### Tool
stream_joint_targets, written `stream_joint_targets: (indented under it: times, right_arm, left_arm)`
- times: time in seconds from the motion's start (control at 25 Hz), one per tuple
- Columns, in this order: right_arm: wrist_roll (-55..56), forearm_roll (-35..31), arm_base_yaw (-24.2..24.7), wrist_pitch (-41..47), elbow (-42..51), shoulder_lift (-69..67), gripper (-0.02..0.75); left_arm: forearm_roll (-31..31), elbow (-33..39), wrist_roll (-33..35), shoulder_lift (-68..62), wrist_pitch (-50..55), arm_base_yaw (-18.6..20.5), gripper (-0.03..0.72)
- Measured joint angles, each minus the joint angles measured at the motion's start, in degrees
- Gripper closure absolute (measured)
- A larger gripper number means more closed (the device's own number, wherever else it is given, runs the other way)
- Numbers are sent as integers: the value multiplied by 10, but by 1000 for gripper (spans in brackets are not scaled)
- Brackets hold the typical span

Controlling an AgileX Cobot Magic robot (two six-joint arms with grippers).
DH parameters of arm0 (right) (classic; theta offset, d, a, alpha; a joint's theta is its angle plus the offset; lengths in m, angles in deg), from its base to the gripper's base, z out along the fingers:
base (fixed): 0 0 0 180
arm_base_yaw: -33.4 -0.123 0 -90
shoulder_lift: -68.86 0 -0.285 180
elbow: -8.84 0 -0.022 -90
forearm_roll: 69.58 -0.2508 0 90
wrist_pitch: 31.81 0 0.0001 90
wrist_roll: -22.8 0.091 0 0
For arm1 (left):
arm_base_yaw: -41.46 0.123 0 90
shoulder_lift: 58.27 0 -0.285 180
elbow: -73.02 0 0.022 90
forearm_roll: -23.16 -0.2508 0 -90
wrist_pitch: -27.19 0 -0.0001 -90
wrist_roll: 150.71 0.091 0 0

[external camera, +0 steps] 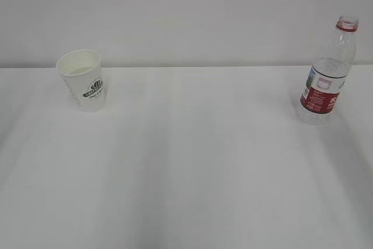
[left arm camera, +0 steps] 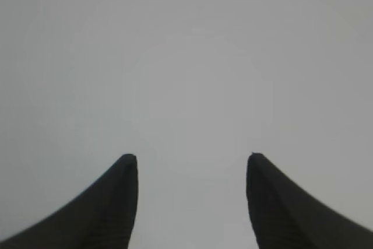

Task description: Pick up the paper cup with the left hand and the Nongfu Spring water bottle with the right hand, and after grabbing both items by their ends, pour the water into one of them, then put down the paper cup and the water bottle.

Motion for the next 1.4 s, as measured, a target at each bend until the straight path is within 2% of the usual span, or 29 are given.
stream_joint_targets:
  times: [0.36, 0.56, 0.96, 1.16, 1.4]
  right_arm:
    - [0, 0, 0, 64, 1, 66, 148]
    - [0, 12, 0, 98, 1, 102, 148]
    - [0, 15, 0, 125, 50, 199, 148]
    - [0, 10, 0, 193, 58, 270, 148]
    - [-10, 9, 0, 248, 59, 335, 148]
  left_arm:
    - [-7, 0, -15, 128, 134, 0, 256]
    - [-7, -15, -35, 191, 254, 0, 256]
    - [54, -100, -45, 214, 474, 0, 279]
    - [61, -118, -45, 220, 539, 0, 304]
    - [42, -119, -45, 224, 600, 0, 307]
